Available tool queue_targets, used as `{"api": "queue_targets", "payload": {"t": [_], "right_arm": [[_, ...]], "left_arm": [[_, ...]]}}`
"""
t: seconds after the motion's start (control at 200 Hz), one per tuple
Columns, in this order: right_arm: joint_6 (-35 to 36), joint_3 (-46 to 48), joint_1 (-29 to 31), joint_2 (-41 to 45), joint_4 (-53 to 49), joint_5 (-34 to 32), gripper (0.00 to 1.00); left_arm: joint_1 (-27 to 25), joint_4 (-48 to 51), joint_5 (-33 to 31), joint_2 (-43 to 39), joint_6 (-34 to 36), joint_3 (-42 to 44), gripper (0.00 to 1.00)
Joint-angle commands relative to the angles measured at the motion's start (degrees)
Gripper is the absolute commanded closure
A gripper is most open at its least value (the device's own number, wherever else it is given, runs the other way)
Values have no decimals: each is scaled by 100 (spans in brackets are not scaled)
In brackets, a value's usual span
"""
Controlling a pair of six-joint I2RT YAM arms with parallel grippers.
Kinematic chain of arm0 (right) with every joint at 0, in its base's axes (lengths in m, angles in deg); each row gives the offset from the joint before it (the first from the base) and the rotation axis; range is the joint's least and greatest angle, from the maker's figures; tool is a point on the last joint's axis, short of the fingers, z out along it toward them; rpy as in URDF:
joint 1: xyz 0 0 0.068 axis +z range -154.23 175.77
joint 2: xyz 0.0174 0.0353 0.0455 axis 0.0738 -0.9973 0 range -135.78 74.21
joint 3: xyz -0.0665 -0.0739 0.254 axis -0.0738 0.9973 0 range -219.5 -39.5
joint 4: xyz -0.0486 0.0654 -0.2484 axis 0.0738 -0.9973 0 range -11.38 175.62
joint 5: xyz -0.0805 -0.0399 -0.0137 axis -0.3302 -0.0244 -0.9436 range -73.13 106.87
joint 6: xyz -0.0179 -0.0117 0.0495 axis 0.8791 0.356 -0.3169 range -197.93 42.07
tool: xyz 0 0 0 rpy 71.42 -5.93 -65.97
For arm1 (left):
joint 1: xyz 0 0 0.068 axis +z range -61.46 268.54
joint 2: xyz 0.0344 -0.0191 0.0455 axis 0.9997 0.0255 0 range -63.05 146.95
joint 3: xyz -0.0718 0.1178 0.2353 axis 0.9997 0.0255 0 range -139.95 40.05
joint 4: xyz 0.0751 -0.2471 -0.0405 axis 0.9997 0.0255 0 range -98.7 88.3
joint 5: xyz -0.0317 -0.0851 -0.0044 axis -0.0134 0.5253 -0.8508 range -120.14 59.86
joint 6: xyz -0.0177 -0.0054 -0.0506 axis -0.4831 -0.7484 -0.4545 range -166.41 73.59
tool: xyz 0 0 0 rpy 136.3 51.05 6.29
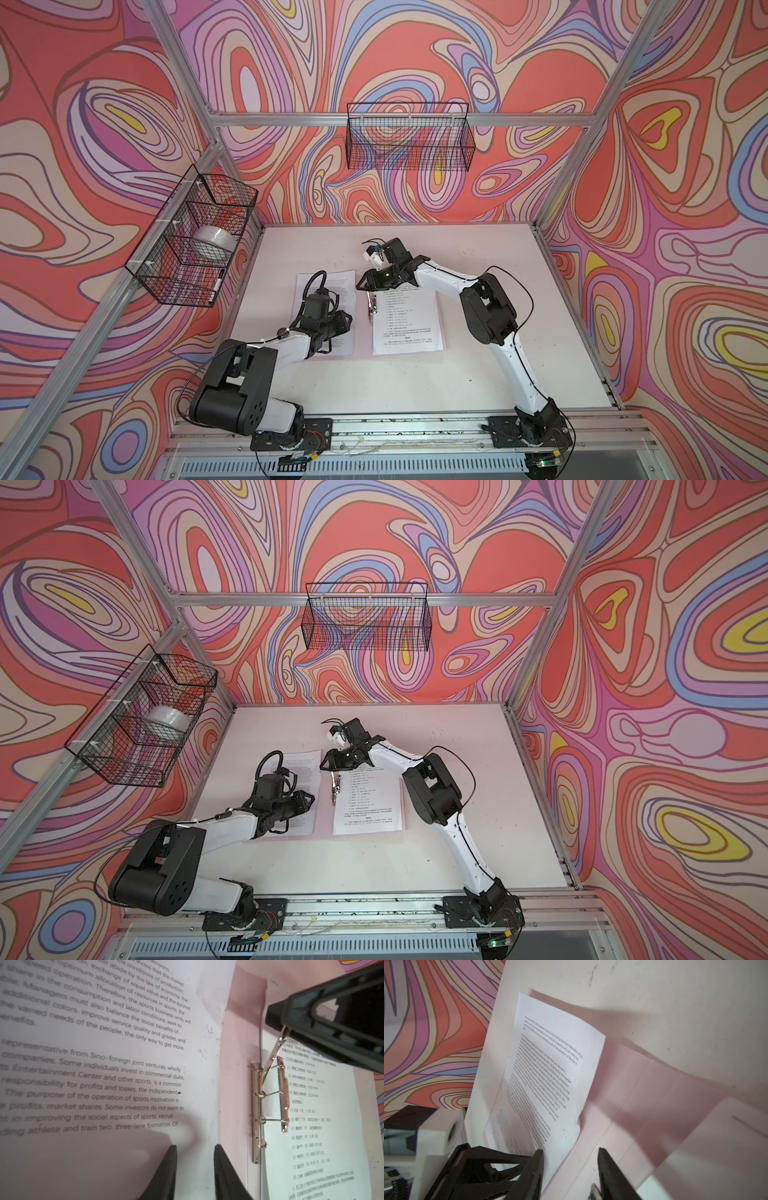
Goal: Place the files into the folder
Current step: 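Push the clip lever down onto the sheets with the right gripper, then press the right gripper on the closed clip lever to secure it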
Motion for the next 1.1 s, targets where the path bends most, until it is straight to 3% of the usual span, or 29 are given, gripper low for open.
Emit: {"api": "queue_targets", "payload": {"t": [0.0, 0.255, 0.781, 0.897, 1.002, 1.097], "right_arm": [[84, 34, 60, 275, 47, 75, 55], [85, 113, 199, 244, -12, 228, 56], [-146, 1343, 315, 1317, 418, -29, 56], [-457, 1424, 319, 1506, 202, -426, 58], [-994, 1347, 324, 1708, -520, -1098, 66], [-1504, 1767, 333, 2078, -486, -1207, 71]], "left_arm": [[34, 35, -99, 35, -49, -4, 68], [34, 17, -99, 7, -43, 23, 68], [34, -44, -63, -15, -26, 58, 68], [34, -51, -54, -27, -23, 67, 68], [34, -70, -55, -37, -38, 84, 68], [34, -79, -64, -49, -31, 93, 69]]}}
